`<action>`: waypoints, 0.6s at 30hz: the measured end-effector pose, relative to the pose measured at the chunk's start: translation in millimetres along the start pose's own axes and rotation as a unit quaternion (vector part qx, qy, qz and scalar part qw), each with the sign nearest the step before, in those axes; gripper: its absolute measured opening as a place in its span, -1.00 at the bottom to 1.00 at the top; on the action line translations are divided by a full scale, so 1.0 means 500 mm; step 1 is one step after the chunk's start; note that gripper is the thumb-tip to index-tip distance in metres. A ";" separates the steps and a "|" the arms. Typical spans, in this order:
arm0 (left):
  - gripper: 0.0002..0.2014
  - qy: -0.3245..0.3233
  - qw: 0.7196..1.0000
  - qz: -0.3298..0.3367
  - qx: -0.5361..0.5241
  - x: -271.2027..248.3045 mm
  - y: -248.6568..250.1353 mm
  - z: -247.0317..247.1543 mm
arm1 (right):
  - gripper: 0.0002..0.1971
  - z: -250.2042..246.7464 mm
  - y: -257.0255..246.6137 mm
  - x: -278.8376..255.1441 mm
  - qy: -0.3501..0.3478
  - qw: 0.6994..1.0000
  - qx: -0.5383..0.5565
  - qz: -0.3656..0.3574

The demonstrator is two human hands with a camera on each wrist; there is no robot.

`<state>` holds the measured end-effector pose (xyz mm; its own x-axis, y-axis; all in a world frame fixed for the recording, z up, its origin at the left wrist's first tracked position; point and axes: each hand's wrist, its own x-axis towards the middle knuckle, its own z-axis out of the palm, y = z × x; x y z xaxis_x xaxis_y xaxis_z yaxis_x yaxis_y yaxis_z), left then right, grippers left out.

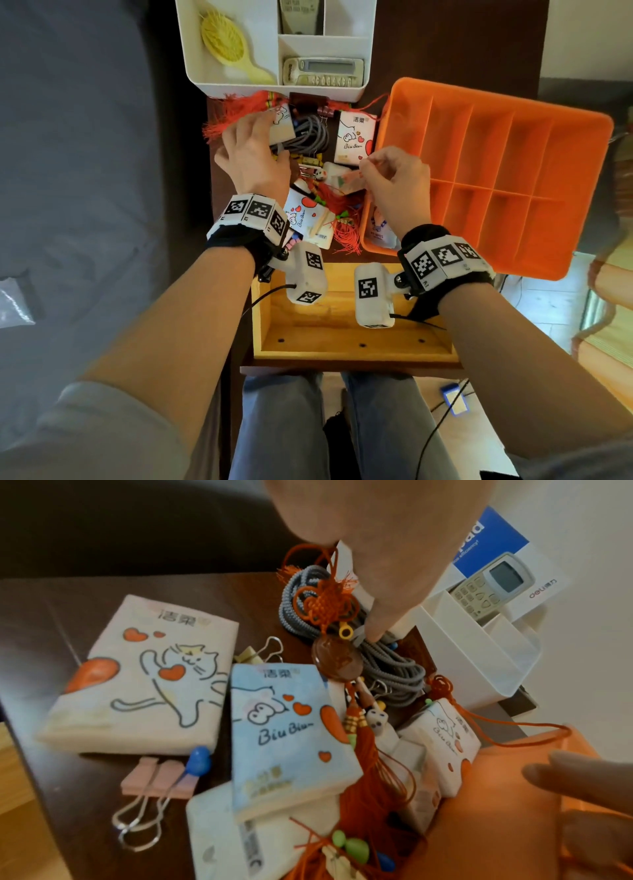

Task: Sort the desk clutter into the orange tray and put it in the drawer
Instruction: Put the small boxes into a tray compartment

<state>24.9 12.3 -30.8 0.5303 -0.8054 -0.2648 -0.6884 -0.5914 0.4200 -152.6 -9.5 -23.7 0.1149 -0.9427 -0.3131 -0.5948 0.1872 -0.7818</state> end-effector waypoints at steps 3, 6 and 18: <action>-0.52 0.003 1.000 -0.016 -0.025 0.012 -0.008 0.007 | -0.88 0.004 0.001 0.001 0.000 1.000 -0.008 0.007; -0.59 0.021 0.999 -0.012 -0.044 0.016 -0.015 0.011 | -0.90 0.007 0.001 0.002 0.000 1.000 -0.008 0.015; -0.70 0.077 0.968 0.077 -0.226 -0.020 -0.016 -0.009 | -0.91 0.005 -0.025 -0.004 0.035 0.999 0.028 -0.023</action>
<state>27.5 25.3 -27.8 0.5296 -0.8467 -0.0517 -0.4968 -0.3590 0.7902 -143.4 -9.1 -14.3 0.0840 -0.9673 -0.2395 -0.5450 0.1566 -0.8237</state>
